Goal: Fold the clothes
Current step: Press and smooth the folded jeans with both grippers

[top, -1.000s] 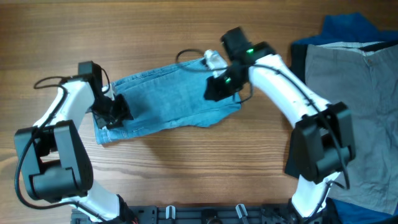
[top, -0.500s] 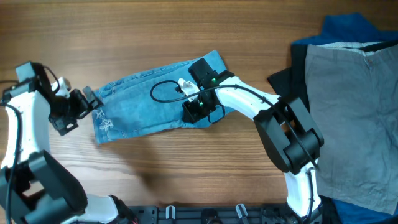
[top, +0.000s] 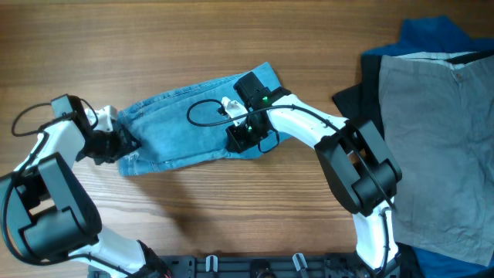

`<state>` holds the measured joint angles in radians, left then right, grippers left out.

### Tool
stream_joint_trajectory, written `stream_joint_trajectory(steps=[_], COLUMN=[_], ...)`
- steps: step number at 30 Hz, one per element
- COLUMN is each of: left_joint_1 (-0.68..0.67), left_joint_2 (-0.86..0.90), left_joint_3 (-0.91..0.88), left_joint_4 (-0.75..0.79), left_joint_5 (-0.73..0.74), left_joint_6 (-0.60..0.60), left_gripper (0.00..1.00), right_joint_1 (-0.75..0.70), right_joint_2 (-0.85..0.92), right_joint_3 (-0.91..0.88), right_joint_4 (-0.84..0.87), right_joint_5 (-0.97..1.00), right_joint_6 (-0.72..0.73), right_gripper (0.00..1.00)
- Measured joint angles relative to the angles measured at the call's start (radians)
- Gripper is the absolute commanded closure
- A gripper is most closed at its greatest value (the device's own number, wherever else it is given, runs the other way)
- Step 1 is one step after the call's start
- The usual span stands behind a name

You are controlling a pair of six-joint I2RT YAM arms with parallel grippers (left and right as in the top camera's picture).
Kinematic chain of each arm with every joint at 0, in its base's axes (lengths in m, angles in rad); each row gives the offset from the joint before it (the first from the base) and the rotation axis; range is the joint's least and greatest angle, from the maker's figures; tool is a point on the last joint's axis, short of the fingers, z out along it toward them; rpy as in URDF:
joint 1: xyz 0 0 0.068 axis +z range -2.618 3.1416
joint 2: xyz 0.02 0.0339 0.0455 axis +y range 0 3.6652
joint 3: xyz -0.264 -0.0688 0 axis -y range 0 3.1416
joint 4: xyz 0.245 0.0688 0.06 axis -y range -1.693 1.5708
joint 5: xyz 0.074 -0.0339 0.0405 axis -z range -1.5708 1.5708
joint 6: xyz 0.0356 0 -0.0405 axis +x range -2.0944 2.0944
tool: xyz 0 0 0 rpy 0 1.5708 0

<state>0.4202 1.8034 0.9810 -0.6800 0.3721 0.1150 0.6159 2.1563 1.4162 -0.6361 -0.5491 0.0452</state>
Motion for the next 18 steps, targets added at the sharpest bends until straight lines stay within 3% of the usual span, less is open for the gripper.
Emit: stream_joint_trajectory(steps=[3,6,7,11,14,18], left_joint_1=[0.009,0.05,0.071,0.082,0.019,-0.177], left_joint_2=[0.012,0.056,0.084,0.102,0.093,0.083], left_joint_3=[0.014,0.082,0.155,0.486,0.65,0.67], left_joint_4=[-0.066,-0.355,-0.503,-0.784,-0.839,-0.752], left_joint_5=[0.035,-0.016,-0.064,-0.147,-0.158,-0.139], left_joint_6=[0.003,-0.027,-0.043,-0.089,-0.103,-0.111], left_gripper=[0.96,0.96,0.96,0.96,0.96,0.96], right_joint_1=[-0.001,0.0,0.002,-0.006,-0.01,-0.01], right_joint_2=[-0.002,-0.031,-0.05,-0.131,-0.163,-0.163], right_joint_3=[0.005,-0.01,-0.02,-0.023,-0.023,-0.026], right_joint_4=[-0.037,-0.104,-0.111,-0.107,-0.079,0.012], right_joint_5=[0.006,0.027,0.04,0.108,0.123,0.105], right_joint_6=[0.001,0.004,0.003,0.003,-0.006,-0.051], right_gripper=[0.91,0.92,0.91,0.91,0.89,0.89])
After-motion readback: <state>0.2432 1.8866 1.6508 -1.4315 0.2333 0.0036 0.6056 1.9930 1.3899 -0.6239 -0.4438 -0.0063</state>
